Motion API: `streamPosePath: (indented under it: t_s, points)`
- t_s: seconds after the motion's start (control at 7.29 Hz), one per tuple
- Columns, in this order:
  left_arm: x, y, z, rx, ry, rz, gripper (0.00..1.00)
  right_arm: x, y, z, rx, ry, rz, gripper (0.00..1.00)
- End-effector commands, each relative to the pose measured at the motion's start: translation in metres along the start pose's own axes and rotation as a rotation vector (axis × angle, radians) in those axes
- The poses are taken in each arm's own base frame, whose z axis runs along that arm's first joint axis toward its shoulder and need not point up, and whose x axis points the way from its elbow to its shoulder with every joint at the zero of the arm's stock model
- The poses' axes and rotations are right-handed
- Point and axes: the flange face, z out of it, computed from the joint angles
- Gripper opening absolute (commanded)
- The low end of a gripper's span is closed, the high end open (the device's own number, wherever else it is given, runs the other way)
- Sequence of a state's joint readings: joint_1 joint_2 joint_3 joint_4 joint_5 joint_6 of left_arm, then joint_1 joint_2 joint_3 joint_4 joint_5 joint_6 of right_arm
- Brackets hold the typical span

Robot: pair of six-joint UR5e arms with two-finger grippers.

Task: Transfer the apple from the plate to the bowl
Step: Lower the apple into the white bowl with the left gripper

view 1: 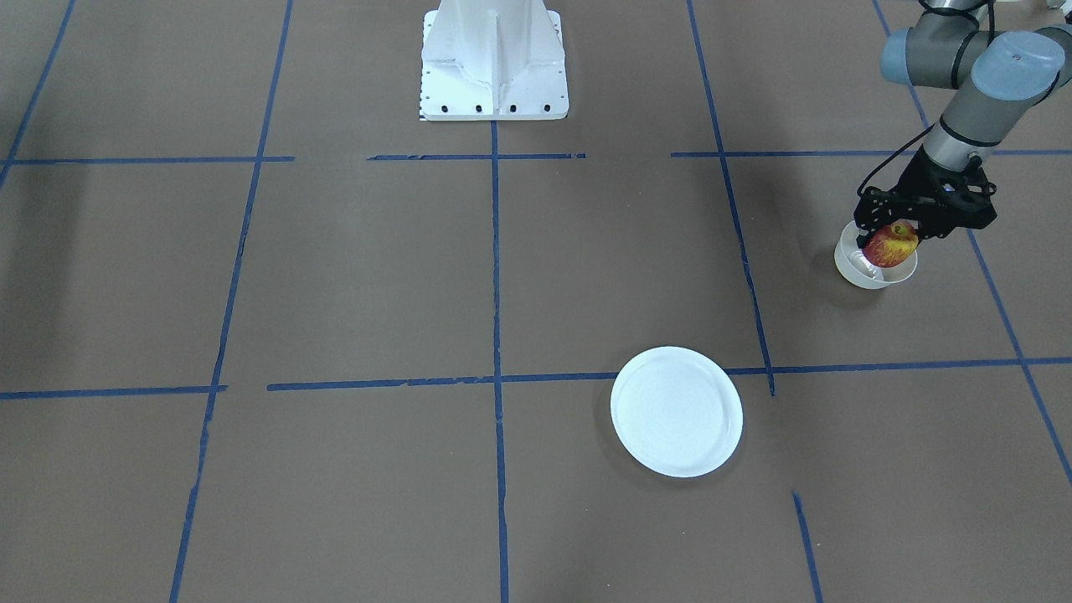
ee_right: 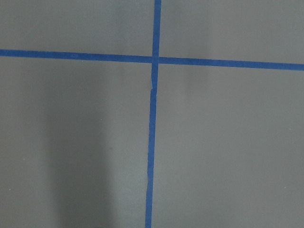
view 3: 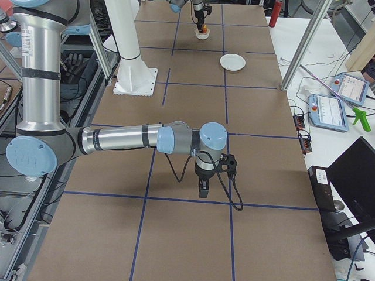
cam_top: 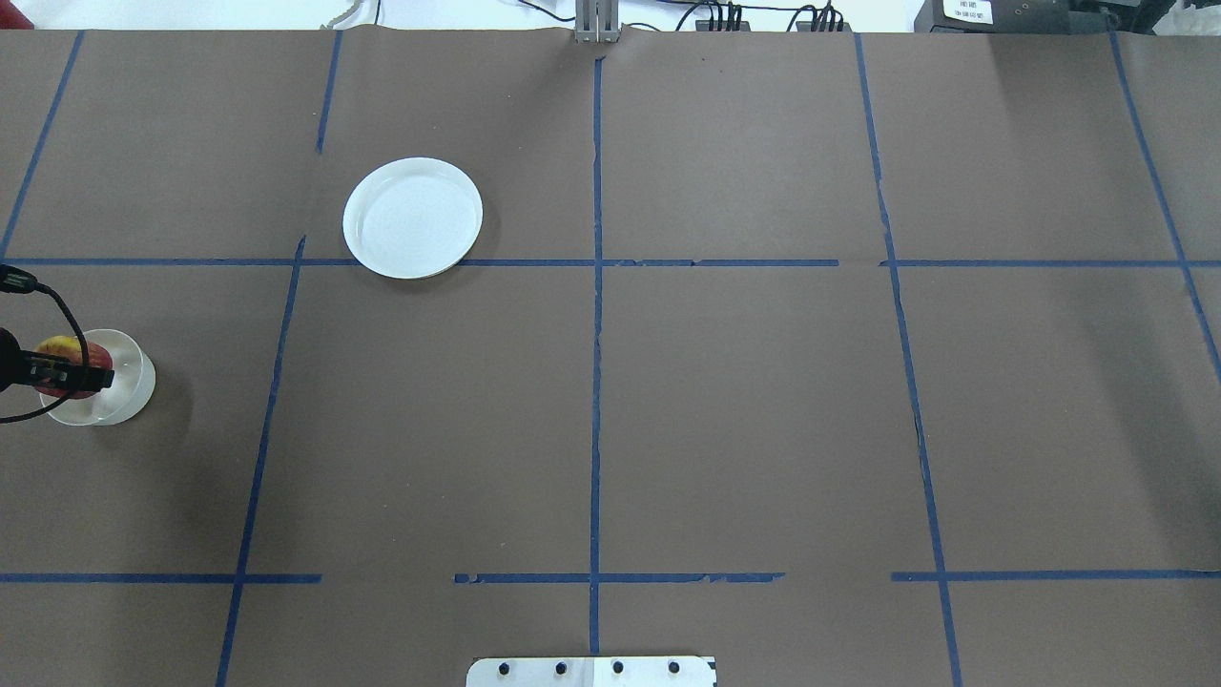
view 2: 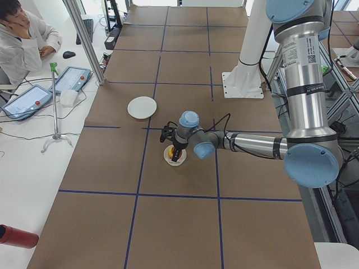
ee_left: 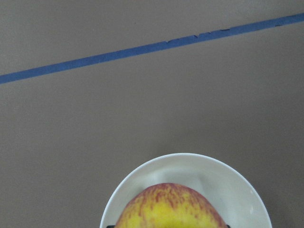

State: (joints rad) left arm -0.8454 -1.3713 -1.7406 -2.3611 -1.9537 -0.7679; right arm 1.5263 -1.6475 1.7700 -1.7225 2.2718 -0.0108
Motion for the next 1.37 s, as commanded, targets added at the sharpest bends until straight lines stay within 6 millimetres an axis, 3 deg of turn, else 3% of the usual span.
streamPosePath:
  t_s: [0.0, 0.14, 0.27, 0.55, 0.82, 0.96, 1.24]
  points:
    - [0.002, 0.002, 0.002, -0.007, 0.002, 0.001, 0.36, 0.0, 0.0, 0.001, -0.001, 0.0, 0.001, 1.0]
    - [0.002, 0.002, 0.002, -0.007, 0.002, 0.001, 0.68, 0.0, 0.0, 0.001, -0.001, 0.0, 0.001, 1.0]
    - [0.002, 0.002, 0.002, -0.007, 0.002, 0.001, 0.82, 0.0, 0.0, 0.0, 0.0, 0.0, 0.0, 1.0]
    - [0.002, 0.002, -0.001, -0.004, 0.005, 0.001, 0.89, 0.0, 0.0, 0.0, 0.0, 0.0, 0.0, 1.0]
    - [0.006, 0.011, -0.02, -0.039, 0.062, 0.009, 0.89, 0.0, 0.0, 0.001, -0.001, 0.0, 0.001, 1.0]
    - [0.018, 0.004, -0.051, -0.071, 0.097, -0.001, 0.86, 0.0, 0.0, 0.0, 0.0, 0.0, 0.0, 1.0]
    - [-0.02, -0.039, -0.162, -0.07, -0.026, 0.114, 0.86, 0.0, 0.0, 0.001, -0.001, 0.0, 0.001, 1.0]
